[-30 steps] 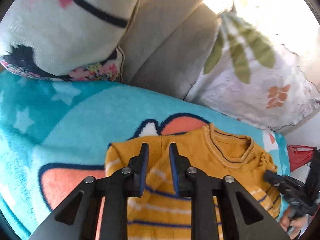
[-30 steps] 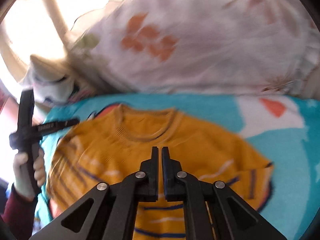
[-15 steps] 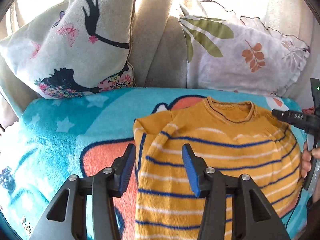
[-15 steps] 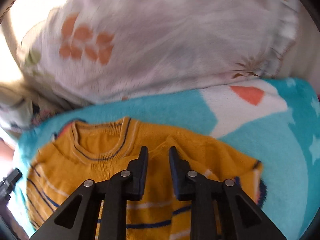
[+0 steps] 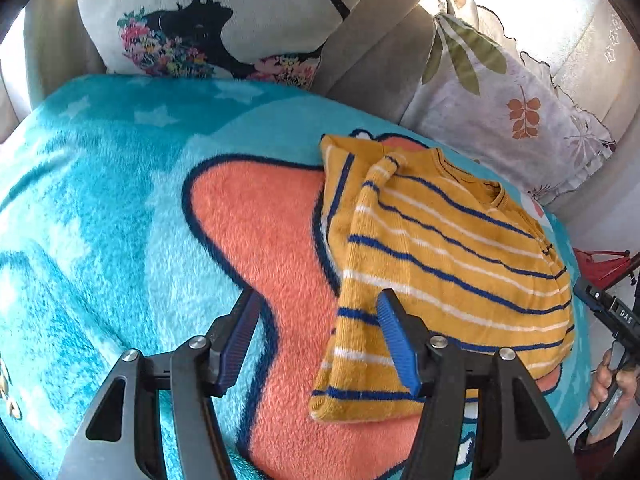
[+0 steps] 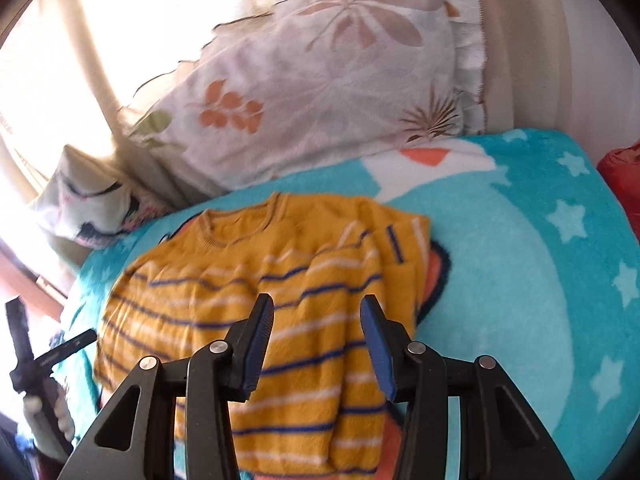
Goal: Fold small clothes
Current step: 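Grasp the sweater edge with the left gripper while the right gripper grasps beside it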
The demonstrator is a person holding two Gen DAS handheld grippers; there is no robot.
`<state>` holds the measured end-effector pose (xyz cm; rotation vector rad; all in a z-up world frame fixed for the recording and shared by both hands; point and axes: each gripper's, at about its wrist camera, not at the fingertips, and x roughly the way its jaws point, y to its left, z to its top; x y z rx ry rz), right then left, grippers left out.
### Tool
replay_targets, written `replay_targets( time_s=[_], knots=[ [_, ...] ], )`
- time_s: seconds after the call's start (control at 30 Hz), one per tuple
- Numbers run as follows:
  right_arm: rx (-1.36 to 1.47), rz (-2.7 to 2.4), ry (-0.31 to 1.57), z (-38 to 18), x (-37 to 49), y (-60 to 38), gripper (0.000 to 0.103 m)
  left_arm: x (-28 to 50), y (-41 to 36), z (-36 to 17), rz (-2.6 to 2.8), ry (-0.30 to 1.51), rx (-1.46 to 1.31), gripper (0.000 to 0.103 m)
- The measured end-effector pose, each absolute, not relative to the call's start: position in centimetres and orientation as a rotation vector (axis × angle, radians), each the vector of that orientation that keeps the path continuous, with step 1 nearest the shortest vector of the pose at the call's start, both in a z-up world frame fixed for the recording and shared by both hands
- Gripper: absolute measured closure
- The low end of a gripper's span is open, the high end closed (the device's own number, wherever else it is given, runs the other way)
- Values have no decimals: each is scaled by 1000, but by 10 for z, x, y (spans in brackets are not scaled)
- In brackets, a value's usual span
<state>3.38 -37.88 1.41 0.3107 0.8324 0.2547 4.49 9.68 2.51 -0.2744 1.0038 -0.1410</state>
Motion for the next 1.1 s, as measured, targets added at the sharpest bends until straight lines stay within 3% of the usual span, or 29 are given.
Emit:
replay_targets(
  time_s=[0.13,0.23,0.37,0.4,0.43,0.47,0.6,0.7,0.77,0.83,0.9,0.97,1.03,1.1],
  knots=[
    [327,173,880,-17,27,-383,54,40,92,12,-147,1030,-289,39],
    [344,98,878,-29,19,-397,45,35,90,6,-169,1041,-306,35],
    [361,136,932,-43,14,-403,50,32,87,2,-187,1024,-322,33],
    [336,126,936,-41,13,-403,51,31,86,2,-217,1020,-326,53],
    [318,108,946,-39,13,-403,51,31,87,2,-264,1027,-353,90],
    [305,84,954,-35,13,-404,51,31,89,3,-296,1036,-390,94],
    [195,-48,914,-1,6,-392,50,22,109,9,-290,975,-502,96],
    [104,-44,822,30,-3,-357,47,20,120,2,-311,973,-598,94],
    [75,30,786,45,-4,-325,43,22,123,-5,-318,979,-633,79],
    [73,159,792,51,2,-288,41,21,123,-9,-308,978,-651,51],
    [71,325,845,49,16,-242,41,16,122,-13,-311,963,-691,44],
    [71,468,906,41,30,-201,40,12,118,-13,-313,951,-690,45],
    [22,580,962,31,42,-154,41,9,114,-17,-338,962,-715,91],
    [-57,620,996,25,56,-111,40,6,115,-23,-345,965,-756,91]
  ],
)
